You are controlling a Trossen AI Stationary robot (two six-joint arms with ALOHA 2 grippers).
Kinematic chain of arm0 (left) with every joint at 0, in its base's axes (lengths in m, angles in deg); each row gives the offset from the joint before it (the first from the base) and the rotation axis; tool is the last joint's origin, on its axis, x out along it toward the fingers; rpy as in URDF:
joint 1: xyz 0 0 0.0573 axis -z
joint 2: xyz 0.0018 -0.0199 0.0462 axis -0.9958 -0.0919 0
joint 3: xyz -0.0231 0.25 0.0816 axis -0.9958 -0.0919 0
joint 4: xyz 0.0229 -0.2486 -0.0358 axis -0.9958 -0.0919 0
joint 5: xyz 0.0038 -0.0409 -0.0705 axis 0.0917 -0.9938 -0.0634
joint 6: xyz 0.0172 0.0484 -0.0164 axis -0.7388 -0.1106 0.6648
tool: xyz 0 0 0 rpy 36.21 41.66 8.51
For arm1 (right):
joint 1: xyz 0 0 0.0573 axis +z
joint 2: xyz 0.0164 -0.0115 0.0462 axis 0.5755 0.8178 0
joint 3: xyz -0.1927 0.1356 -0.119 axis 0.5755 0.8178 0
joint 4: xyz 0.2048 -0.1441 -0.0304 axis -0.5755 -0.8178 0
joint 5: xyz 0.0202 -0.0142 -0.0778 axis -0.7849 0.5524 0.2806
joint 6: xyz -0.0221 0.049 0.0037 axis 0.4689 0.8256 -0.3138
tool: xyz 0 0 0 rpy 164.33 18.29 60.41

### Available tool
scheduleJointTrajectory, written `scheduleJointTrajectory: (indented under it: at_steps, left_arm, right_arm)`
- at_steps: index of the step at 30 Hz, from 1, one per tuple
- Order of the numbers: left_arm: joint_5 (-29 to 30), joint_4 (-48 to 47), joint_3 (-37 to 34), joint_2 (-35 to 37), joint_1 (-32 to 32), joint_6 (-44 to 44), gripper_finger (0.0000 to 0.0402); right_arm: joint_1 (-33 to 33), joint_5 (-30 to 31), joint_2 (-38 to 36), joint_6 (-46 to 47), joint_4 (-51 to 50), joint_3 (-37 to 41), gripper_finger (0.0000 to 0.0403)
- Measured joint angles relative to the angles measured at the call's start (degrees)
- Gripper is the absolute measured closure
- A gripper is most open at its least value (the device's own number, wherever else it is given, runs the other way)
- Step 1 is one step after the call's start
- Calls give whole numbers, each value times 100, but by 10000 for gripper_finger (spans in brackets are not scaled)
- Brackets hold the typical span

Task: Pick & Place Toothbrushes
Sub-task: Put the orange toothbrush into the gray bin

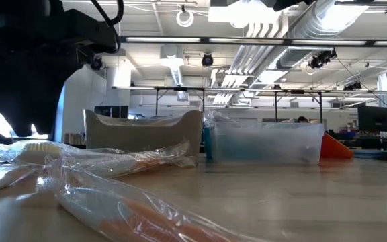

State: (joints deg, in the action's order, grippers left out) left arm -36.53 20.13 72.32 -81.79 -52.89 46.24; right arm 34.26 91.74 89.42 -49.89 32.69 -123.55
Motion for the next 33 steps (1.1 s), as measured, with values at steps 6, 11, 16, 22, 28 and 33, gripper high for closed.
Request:
scheduleJointTrajectory:
  at_steps: [6, 11, 16, 22, 28, 33]
  left_arm:
    - [0, 222, 0, -133, 1, 0, 275]
    - [-1, 252, 0, -311, 2, 129, 275]
    - [-5, 252, -2, -442, -1, 353, 275]
    - [74, 254, -2, -440, 2, 363, 275]
    - [76, 309, -33, -440, -24, 363, 280]
    - [79, 617, -247, -433, -86, 358, 314]
  right_arm:
    - [0, 0, 0, 0, 0, 0, 400]
    - [0, 0, 0, 0, -1, 0, 400]
    - [1, 1, 0, 0, -4, 0, 400]
    - [0, 0, 0, 0, -4, 0, 400]
    - [0, 0, 0, 0, -6, 0, 400]
    - [0, 1, 0, 0, -15, 0, 400]
